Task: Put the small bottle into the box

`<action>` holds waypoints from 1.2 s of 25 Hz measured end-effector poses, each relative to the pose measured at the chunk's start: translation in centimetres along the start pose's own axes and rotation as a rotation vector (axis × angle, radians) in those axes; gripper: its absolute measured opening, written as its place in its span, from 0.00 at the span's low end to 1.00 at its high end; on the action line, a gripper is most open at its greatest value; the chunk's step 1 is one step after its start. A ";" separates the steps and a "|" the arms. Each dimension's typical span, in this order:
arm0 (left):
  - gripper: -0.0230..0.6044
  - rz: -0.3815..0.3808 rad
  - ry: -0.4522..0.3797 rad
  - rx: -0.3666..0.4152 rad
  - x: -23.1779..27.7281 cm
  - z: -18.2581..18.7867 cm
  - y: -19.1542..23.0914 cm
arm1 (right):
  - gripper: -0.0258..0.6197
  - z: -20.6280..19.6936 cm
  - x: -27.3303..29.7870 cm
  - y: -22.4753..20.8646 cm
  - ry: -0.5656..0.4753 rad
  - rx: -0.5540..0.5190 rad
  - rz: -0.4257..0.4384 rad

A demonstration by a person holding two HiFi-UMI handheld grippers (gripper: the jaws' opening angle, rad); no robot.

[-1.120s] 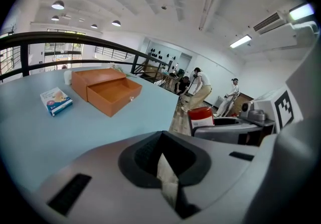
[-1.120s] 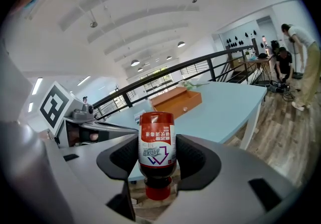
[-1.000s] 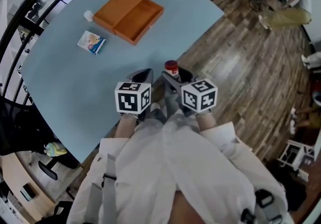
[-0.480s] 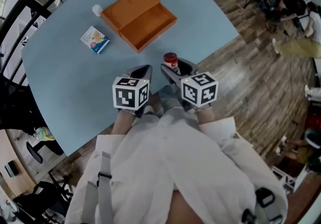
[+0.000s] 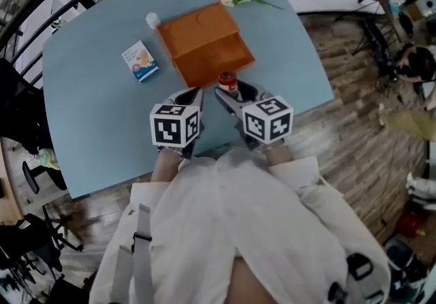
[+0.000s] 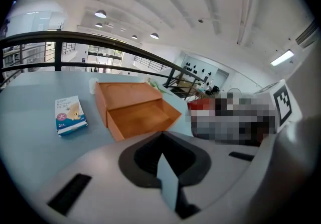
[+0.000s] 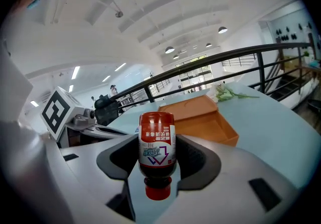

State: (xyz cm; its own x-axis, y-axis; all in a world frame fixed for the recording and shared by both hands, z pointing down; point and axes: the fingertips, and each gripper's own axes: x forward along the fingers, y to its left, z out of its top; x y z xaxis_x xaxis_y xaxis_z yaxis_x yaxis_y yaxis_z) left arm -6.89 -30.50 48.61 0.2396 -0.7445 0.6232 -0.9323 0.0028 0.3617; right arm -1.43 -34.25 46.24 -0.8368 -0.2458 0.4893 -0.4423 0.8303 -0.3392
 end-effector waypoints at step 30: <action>0.04 0.244 -0.110 -0.249 -0.9 -0.8 3.6 | 0.38 1.2 4.6 -2.0 0.157 -0.213 0.241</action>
State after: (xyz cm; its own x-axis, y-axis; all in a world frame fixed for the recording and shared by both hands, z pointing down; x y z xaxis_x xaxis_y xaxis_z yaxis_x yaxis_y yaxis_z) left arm -10.22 -29.30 49.95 -0.0249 -0.7691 0.6386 -0.8607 0.3415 0.3776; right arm -4.74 -37.68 48.19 -0.8416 0.0356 0.5390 -0.1477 0.9446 -0.2930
